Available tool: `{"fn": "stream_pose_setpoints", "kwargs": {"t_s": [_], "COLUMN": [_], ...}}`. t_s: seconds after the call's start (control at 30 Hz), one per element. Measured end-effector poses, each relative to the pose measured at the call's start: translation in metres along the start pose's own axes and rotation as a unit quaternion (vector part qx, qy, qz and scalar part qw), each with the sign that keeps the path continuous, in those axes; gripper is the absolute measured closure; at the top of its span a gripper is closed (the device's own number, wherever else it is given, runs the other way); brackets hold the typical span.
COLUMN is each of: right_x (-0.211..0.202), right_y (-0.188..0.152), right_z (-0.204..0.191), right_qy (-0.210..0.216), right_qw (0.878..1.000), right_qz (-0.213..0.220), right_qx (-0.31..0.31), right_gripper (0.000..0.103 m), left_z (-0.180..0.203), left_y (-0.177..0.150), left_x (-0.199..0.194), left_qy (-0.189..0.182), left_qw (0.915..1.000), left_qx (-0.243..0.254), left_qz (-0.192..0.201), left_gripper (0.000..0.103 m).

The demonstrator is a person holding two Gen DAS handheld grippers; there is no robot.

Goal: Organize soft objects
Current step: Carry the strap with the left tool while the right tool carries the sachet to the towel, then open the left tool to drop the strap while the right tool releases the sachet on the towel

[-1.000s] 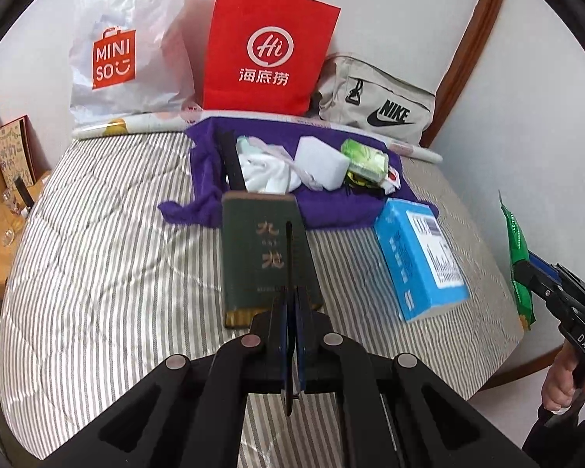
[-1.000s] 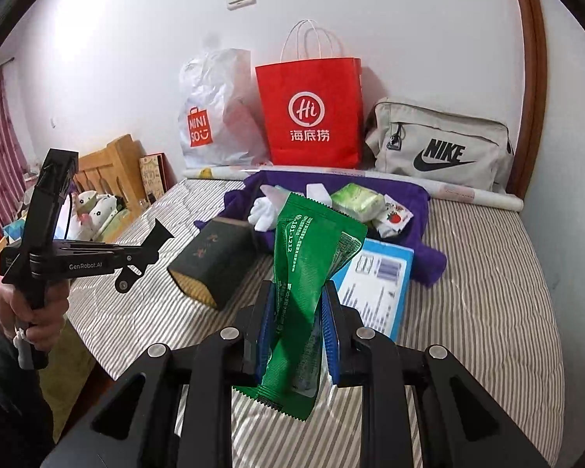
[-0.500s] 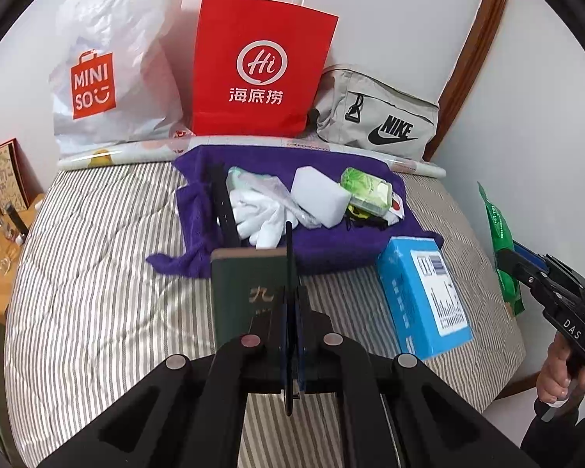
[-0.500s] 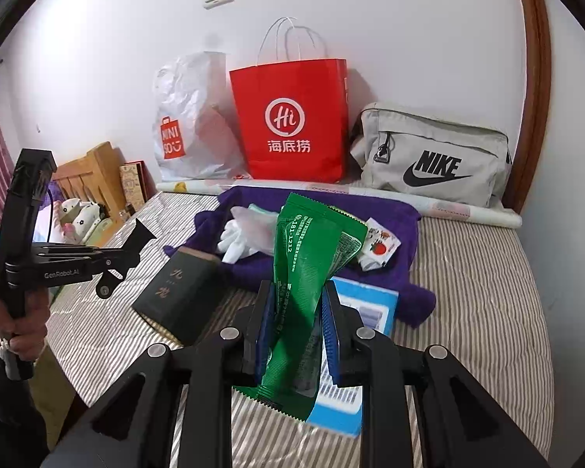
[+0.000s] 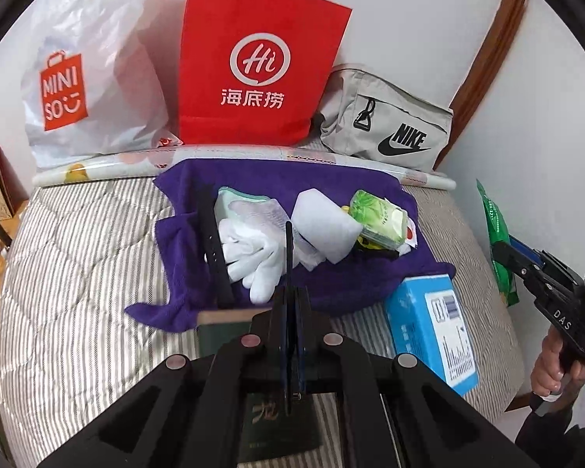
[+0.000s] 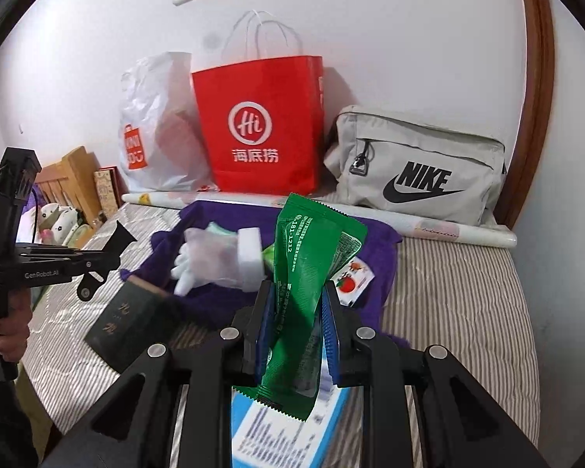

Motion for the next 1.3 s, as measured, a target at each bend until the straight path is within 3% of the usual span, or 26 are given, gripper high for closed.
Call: {"fn": "stream_pose_setpoints", "kwargs": {"t_s": [0.47, 0.7, 1.07, 1.23, 1.3], "right_x": [0.074, 0.111, 0.153, 0.160, 0.159], "right_y": [0.020, 0.018, 0.017, 0.013, 0.012], "right_z": [0.032, 0.038, 0.050, 0.049, 0.049], "right_qy": [-0.004, 0.000, -0.009, -0.009, -0.007], "right_qw": [0.999, 0.998, 0.994, 0.994, 0.994], "right_qz": [-0.032, -0.068, -0.105, -0.112, -0.112], "right_qx": [0.006, -0.006, 0.003, -0.002, -0.001], "right_gripper": [0.079, 0.079, 0.076, 0.069, 0.063], "left_z": [-0.010, -0.011, -0.019, -0.021, -0.021], "left_y": [0.031, 0.046, 0.048, 0.048, 0.048], "left_x": [0.055, 0.086, 0.118, 0.122, 0.123], "left_qy": [-0.016, -0.023, -0.025, -0.024, -0.025], "left_qw": [0.9991, 0.9984, 0.9968, 0.9961, 0.9961], "left_qx": [-0.024, -0.023, -0.032, -0.035, -0.033], "left_qz": [-0.031, -0.047, -0.070, -0.078, -0.078], "left_gripper": [0.099, 0.099, 0.099, 0.098, 0.091]}}
Point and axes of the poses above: each gripper's, at about its wrist camera, not at the fingertips, and x roughly the way its jaws point, z to its right, y to its top, the point moved 4 cm from there along x, roughly the way its jaws point, and after that the axes turned 2 degrees about -y, right-handed, at the moved point
